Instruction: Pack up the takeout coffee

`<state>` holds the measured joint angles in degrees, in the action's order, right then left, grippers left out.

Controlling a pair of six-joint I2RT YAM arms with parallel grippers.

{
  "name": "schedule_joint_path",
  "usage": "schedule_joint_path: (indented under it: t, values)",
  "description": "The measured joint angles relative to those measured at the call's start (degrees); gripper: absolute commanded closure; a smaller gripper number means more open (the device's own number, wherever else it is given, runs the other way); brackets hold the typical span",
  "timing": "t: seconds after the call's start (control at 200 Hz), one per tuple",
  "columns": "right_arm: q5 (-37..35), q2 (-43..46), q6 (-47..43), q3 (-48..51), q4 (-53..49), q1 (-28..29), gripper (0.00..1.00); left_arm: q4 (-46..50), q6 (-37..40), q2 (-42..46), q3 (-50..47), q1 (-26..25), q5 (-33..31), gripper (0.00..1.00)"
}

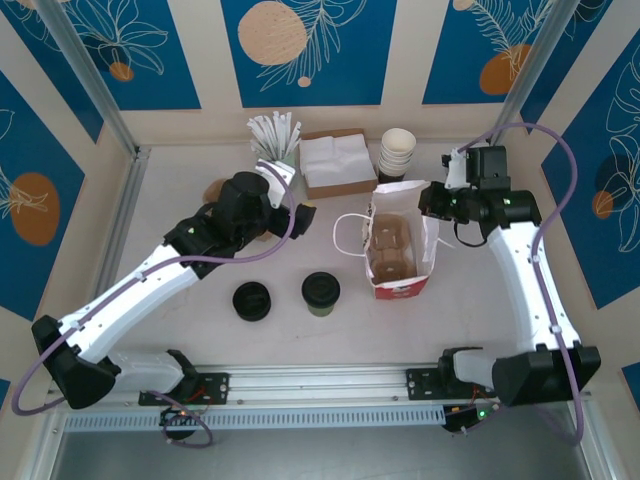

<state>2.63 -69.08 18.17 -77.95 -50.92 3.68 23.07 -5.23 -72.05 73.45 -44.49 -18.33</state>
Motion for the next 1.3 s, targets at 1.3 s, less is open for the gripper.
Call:
schedule_joint_path:
  t: [1.3]
  values:
    - [5.0, 1.5, 17.2, -0.2, -9.7, -6.0, 1.0, 23.7, -23.4, -8.5, 5.0, -12.0, -1.1, 0.03]
